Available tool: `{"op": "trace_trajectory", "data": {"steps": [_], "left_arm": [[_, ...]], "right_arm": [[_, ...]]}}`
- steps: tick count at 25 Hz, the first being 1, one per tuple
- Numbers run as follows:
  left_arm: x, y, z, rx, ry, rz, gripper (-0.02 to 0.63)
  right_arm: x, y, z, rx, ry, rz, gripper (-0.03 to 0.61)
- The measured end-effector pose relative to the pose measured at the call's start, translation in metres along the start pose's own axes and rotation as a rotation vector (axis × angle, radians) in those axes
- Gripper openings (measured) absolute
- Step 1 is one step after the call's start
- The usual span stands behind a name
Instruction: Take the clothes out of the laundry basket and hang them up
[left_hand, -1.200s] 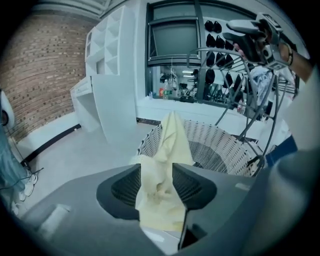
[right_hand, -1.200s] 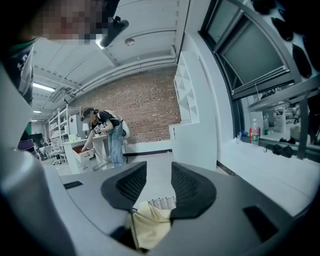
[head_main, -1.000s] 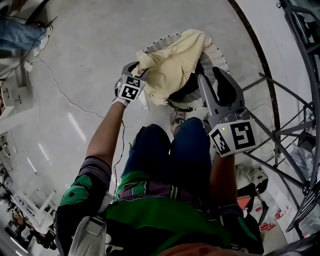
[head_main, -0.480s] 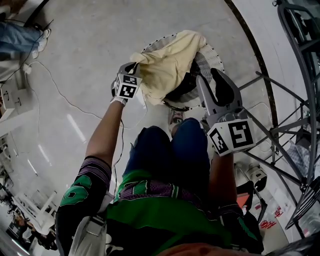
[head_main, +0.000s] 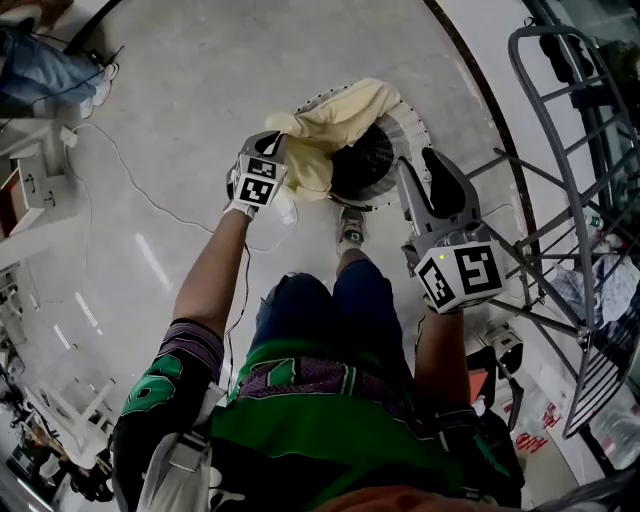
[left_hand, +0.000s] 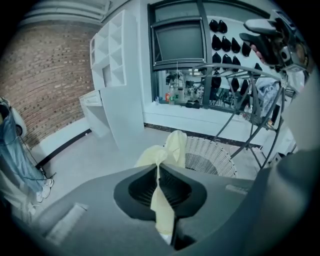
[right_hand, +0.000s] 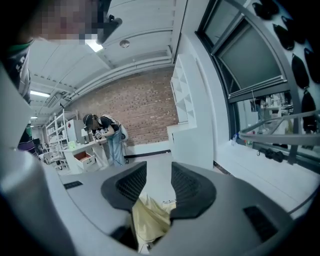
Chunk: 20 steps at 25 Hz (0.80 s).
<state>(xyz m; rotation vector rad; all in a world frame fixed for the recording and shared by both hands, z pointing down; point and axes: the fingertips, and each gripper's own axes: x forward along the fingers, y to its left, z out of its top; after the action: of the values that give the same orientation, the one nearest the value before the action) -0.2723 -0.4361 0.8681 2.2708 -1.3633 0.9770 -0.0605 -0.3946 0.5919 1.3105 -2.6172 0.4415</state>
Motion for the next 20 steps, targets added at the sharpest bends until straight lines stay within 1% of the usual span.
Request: {"op": "trace_trajectory", "data": {"steps": [6, 10, 13, 17, 20], "left_arm": [[-0.076, -0.009, 0.046, 0.023, -0.040, -0.005, 0.025], [-0.125, -0.018, 0.077, 0.049, -0.099, 0.004, 0.025], [-0.163, -0.022, 0.096, 0.062, -0.142, 0.012, 0.025], [-0.209, -0.038, 0.116, 0.082, -0.184, 0.000, 0.023], [-0.248, -0.048, 0.137, 0.093, -0.248, 0.000, 0.023]], "right_arm": [[-0.040, 0.024, 0.054, -0.013, -0.015, -0.014, 0.139], [-0.068, 0.039, 0.086, -0.039, -0.046, -0.021, 0.140], [-0.089, 0.059, 0.109, -0.068, -0.070, -0.020, 0.140], [-0.119, 0.090, 0.132, -0.105, -0.103, -0.020, 0.140], [-0.141, 0.116, 0.149, -0.132, -0.140, -0.012, 0.140]]}}
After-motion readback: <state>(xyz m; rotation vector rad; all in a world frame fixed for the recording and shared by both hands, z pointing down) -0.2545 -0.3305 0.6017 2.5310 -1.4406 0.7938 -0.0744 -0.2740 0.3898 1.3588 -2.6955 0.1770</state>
